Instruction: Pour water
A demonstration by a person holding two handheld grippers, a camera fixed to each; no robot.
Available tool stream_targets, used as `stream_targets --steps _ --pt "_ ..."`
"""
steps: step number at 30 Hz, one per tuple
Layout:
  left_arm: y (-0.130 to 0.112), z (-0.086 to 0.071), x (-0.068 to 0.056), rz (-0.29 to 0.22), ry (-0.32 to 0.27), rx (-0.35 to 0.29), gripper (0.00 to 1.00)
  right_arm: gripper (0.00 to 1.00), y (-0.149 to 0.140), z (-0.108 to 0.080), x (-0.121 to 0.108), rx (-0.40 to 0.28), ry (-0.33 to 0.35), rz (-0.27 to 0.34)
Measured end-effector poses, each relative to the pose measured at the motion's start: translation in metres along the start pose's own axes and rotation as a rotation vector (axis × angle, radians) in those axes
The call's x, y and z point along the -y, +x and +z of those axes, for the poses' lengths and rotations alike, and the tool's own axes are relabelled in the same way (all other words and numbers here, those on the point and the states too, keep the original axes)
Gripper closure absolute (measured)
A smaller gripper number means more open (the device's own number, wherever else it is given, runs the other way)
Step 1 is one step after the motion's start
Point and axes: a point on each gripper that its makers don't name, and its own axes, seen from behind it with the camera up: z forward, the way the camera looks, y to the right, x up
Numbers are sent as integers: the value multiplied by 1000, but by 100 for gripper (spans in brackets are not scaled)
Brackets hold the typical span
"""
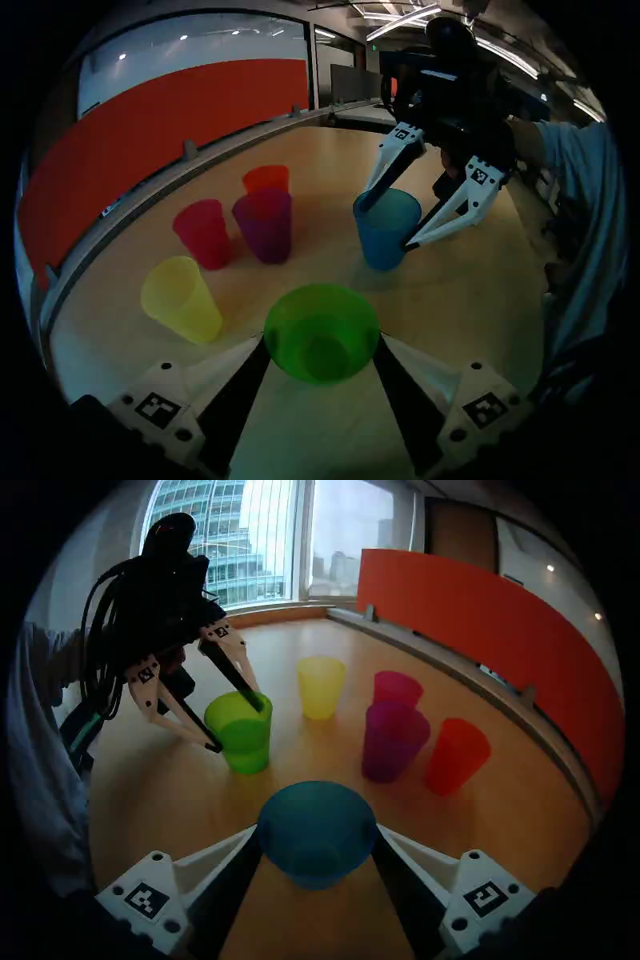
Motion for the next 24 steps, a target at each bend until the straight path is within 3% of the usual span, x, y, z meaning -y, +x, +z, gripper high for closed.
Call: stream_targets --steps 24 --pt "-4 -3 1 -37 -10 7 13 5 -12 -4 -1 -1 -22 12"
